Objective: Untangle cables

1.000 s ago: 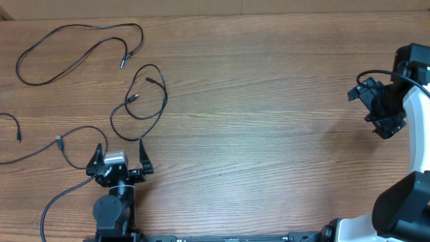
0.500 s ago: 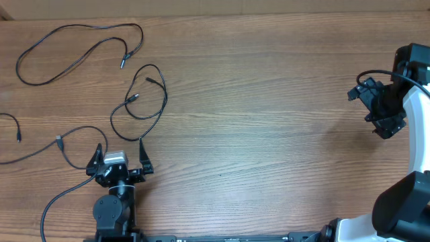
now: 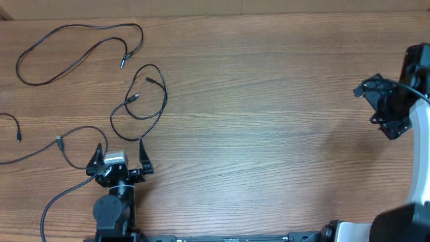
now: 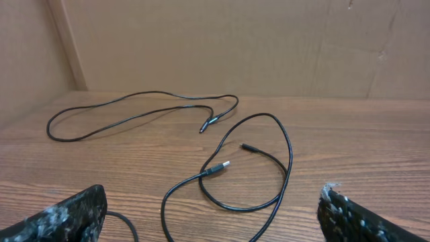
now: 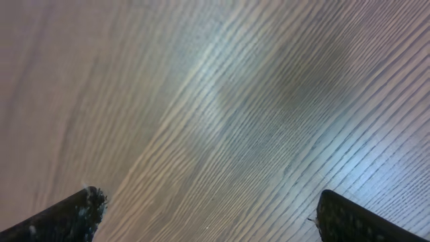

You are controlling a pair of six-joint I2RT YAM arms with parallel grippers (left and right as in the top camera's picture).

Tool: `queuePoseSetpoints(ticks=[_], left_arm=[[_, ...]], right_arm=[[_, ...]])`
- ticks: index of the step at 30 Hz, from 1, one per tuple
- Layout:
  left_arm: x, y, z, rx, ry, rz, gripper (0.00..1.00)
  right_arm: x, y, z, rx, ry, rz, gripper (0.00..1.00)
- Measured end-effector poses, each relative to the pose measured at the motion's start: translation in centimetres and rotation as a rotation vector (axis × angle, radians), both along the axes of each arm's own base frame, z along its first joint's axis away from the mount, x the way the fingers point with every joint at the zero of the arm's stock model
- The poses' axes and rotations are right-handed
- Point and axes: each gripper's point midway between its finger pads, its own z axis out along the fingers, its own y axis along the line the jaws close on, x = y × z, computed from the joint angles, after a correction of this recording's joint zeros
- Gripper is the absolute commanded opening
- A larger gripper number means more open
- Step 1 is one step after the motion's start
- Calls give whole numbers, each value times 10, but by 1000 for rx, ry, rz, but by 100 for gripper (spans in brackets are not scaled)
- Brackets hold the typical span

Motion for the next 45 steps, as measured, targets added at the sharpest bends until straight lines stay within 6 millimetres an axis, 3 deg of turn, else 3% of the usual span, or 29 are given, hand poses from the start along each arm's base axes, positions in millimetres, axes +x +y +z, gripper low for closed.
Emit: queuePoseSetpoints(ticks=[7,17,20,36,41,45], left_arm=[[0,0,0,0,0,0,100],[0,0,0,0,0,0,100],[0,0,0,0,0,0,99],[0,0,0,0,0,0,100],[0,0,0,0,0,0,100],[0,0,0,0,0,0,99]], right_arm=[[-6,13,33,-34,-103,35,100],[-9,92,65,-37,-217,283,100],[-12,106,71,-34,-239,330,100],[-34,93,113,-173,-383,365,100],[-35,91,143,-267,-508,458,100],[-49,91,165,-342,-589,525,100]])
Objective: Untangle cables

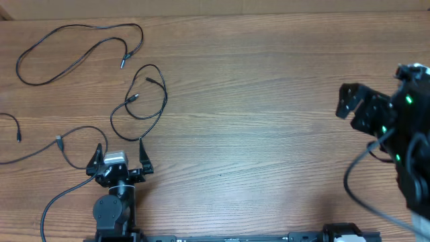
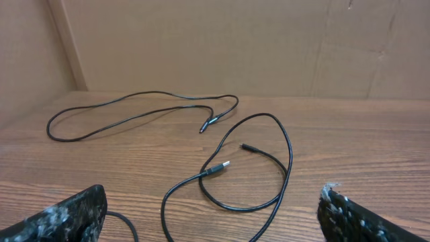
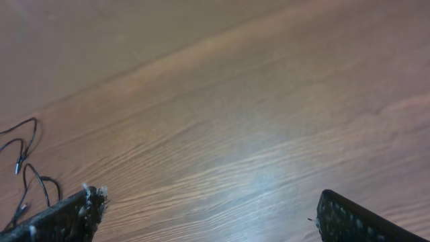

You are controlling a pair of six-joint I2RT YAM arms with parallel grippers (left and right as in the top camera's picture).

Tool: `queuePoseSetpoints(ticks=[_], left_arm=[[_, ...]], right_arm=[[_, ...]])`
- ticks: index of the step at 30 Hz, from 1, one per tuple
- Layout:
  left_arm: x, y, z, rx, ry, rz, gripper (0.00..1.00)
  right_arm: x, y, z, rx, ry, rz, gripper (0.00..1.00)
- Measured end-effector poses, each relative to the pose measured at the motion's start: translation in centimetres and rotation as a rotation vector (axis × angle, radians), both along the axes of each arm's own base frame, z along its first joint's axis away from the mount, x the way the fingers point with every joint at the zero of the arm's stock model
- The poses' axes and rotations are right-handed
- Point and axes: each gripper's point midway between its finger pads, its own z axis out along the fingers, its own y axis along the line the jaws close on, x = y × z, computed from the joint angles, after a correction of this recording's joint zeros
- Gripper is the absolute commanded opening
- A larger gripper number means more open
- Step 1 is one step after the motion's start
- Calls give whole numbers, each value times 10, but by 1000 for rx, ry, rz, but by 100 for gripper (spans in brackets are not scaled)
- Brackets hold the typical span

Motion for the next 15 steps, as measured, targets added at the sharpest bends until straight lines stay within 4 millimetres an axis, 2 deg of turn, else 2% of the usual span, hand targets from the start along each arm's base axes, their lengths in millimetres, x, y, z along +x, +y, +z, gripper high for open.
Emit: queuePoseSetpoints(ticks=[7,9,12,15], left_arm=[[0,0,0,0,0,0,100],[0,0,0,0,0,0,100],[0,0,0,0,0,0,99],[0,0,0,0,1,0,100]], right_arm=[[-31,-14,30,-52,-158,-21,100],[-36,-14,30,-63,-201,-7,100],[-33,-5,23,-87,-270,66,100],[-26,8,4,-114,-331,161,100]])
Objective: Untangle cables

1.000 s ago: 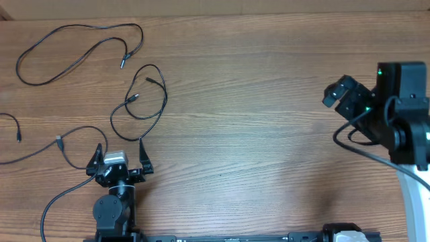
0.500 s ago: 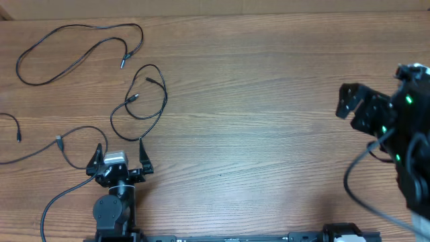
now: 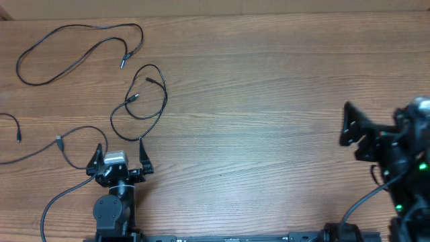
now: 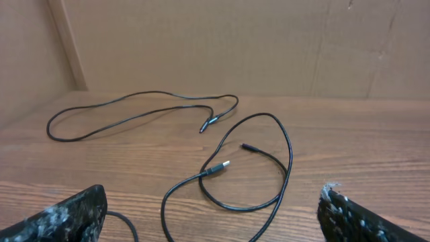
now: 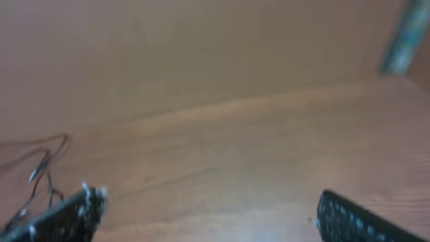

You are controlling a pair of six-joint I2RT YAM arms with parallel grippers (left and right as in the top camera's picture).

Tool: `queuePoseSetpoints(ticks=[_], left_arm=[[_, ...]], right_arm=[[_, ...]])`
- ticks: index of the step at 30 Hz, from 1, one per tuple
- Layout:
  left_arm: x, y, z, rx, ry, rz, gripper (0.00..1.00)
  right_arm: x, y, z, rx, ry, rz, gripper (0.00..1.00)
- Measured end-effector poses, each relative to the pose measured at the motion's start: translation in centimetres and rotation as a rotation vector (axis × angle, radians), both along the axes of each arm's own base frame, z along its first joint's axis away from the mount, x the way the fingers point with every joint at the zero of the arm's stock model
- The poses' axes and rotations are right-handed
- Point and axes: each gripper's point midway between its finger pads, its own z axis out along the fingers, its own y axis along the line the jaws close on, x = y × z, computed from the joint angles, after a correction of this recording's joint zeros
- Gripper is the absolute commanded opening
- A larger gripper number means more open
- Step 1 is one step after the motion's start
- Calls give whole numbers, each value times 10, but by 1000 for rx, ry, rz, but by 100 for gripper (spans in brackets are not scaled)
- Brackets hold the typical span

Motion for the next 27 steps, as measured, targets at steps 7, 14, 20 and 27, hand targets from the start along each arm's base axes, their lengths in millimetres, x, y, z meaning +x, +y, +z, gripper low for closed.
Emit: queuePoseSetpoints(ticks=[7,14,20,27], left_arm=[[0,0,0,2,1,-1,100],[0,0,0,3,1,-1,99],[0,0,0,2,0,0,100],[0,0,0,3,1,-1,99]], right_arm=[[0,19,-68,-46,-75,121,100],[-7,25,-95,-70,-235,150,100],[-4,31,-115,-73,-309,186,100],[-2,35,-141,-70,-313,209,100]])
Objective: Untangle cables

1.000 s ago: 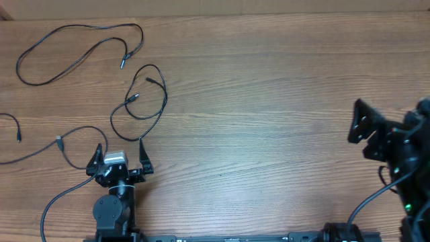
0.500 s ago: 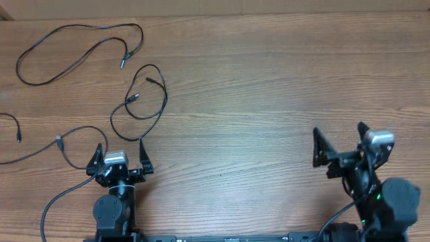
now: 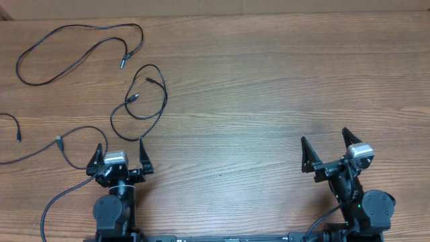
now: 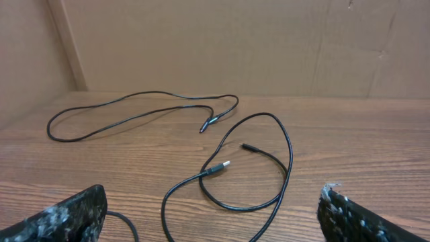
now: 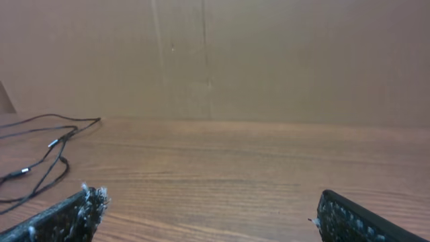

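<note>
Thin black cables lie apart on the left of the wooden table (image 3: 269,87). A long cable (image 3: 94,27) loops at the back left, also seen in the left wrist view (image 4: 121,99). A looped cable (image 3: 165,97) with both plugs inside its loop lies nearer (image 4: 290,151). A third cable (image 3: 84,128) curls past my left gripper (image 3: 120,148), which stands open and empty at the front left (image 4: 211,208). My right gripper (image 3: 325,138) is open and empty at the front right (image 5: 208,205), far from the cables (image 5: 40,154).
A cardboard wall (image 4: 222,40) closes the back of the table, with a side wall (image 4: 27,54) on the left. A short cable end (image 3: 16,131) lies at the left edge. Bare wood stretches between the two arms.
My right arm has moved from the right edge, where it stood raised, to the front right of the table, now level and facing the back wall. The left arm and cables are unchanged.
First my right gripper hung open at the far right edge, looking down at bare wood. Then it was tilted up toward the table's left, then lower near the right edge. Now it rests at the front right. The left gripper and cables stayed put throughout.
</note>
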You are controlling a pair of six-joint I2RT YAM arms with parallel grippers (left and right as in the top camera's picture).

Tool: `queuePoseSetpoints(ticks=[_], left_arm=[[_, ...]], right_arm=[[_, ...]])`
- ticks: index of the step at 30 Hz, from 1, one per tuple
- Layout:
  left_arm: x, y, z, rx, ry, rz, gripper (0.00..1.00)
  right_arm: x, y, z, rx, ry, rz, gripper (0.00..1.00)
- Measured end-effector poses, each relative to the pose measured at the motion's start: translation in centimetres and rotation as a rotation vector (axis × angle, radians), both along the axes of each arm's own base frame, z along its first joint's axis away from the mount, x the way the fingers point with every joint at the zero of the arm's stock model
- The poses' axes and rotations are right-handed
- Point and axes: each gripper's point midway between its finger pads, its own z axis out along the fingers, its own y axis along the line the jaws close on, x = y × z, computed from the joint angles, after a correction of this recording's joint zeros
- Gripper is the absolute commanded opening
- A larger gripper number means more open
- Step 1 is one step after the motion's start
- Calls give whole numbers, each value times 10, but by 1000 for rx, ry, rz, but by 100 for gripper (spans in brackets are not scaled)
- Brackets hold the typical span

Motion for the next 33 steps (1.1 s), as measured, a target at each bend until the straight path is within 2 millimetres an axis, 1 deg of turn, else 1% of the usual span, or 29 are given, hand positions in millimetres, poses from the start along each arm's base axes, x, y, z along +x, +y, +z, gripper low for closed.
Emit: queuePoseSetpoints(ticks=[3,6,11,21,24,27,29,33], left_arm=[[0,0,0,0,0,0,100],[0,0,0,0,0,0,100],[0,0,0,0,0,0,100],[0,0,0,0,0,0,99],[0,0,0,0,0,0,100],[0,0,0,0,0,0,100],[0,0,0,0,0,0,100],[0,0,0,0,0,0,100]], right_arm=[[-1,4,-6,-21,-16,18,100],[-3,7,-7,-46,-33,37,100],[-3,7,-6,-65,-40,36,100],[-1,-2,-2,-73,-55,-21,100],[1,-6,2,-48,-75,-43,100],[3,-9,0,-10,-90,-60,100],[6,-10,-6,15,-97,-65,100],[10,-10,-34,37,-17,-68,100]])
